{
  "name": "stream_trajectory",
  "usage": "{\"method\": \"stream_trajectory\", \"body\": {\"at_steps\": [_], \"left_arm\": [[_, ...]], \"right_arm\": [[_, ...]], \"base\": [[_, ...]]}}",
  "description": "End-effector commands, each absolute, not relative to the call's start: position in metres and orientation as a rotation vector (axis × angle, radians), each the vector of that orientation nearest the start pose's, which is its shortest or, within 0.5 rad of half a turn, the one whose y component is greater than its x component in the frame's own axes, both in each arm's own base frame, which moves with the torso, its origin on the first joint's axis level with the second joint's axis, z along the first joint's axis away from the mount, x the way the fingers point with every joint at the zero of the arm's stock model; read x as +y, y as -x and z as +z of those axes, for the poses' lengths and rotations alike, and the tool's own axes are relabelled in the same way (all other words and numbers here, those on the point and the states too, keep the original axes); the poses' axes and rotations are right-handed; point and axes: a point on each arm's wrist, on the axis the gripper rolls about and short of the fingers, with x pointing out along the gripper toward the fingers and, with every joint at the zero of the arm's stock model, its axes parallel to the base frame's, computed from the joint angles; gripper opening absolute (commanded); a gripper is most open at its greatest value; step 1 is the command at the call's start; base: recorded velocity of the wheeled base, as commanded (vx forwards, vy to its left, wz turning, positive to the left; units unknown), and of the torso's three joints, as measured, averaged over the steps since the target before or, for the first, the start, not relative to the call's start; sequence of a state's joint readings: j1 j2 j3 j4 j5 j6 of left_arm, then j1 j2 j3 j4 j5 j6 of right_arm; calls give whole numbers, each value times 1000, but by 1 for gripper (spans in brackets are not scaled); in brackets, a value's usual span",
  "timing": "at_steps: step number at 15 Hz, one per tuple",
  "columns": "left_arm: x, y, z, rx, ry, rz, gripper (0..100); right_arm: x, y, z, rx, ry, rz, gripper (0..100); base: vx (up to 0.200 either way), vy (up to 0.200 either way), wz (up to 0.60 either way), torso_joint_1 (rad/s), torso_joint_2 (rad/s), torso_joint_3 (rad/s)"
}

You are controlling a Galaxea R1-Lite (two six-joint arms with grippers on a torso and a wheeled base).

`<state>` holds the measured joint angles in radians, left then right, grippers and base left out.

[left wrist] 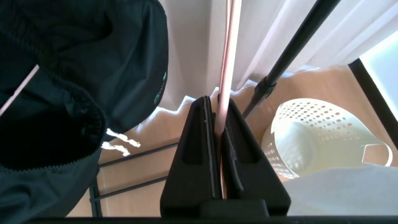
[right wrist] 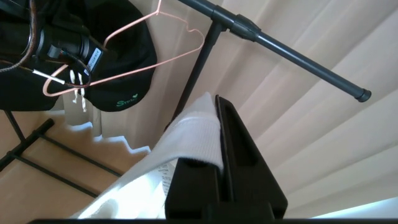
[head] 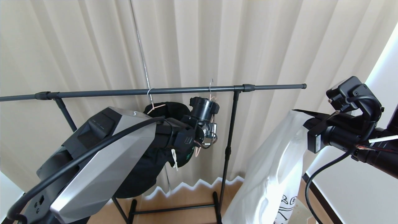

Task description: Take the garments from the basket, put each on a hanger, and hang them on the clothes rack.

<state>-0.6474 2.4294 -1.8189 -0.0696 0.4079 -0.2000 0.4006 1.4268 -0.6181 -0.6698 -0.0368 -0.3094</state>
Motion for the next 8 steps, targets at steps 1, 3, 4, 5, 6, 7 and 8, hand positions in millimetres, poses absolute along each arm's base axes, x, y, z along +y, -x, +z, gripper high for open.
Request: {"method": "stream_trajectory", "body": {"at_steps": [1,3,4,5,6,7,8], "left_arm": [[-292,-403,110,482,-75,-183,0],[-292,-403,111,478,-73,-184,0],[-292,-402,112,476,-73,-184,0],[-291,-402,116,470,-67,-183,0],[-290,-400,118,471,-70,-185,0],[-290,-398,119,472,-71,-186,0],[-290,-398,119,472,-71,-186,0]], "right_arm": [[90,-216,208,81,337,382,0],[91,-215,207,80,349,384,0],[91,-215,207,80,349,384,0],[91,-215,207,80,349,384,0],[91,-216,208,79,349,384,0],[91,-215,208,77,349,384,0],[91,-215,208,77,349,384,0]], "base": [[0,0,0,0,0,0],[0,0,0,0,0,0],[0,0,0,0,0,0],[0,0,0,0,0,0],[0,0,0,0,0,0],[0,0,0,0,0,0],[0,0,0,0,0,0]]}}
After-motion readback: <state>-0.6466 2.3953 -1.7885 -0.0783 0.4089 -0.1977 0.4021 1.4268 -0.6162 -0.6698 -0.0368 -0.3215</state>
